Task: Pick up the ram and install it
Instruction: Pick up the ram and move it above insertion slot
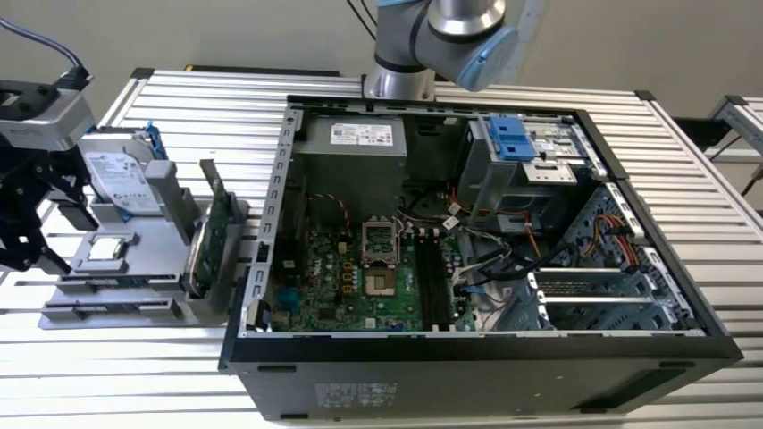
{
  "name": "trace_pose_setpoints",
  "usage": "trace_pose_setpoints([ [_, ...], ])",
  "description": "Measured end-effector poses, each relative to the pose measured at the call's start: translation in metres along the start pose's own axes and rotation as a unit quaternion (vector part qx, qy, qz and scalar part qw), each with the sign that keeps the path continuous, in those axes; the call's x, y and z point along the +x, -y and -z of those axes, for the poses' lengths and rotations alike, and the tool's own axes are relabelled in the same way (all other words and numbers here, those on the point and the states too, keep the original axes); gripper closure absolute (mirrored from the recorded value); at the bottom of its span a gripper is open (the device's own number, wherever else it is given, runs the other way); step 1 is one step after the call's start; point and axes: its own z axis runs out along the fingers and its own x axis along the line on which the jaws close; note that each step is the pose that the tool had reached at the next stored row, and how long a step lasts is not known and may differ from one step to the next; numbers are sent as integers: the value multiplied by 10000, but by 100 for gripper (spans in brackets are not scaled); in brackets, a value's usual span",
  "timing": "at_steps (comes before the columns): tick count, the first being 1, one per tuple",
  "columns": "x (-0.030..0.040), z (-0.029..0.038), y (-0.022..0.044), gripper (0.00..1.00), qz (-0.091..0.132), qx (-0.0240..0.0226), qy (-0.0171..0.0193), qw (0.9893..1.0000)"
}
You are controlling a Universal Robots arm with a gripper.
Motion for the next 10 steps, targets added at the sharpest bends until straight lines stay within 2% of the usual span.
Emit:
trace_pose_setpoints([
  [4,0,-15,1,0,0,0,13,10000],
  [10,0,-17,1,0,0,-1,13,10000],
])
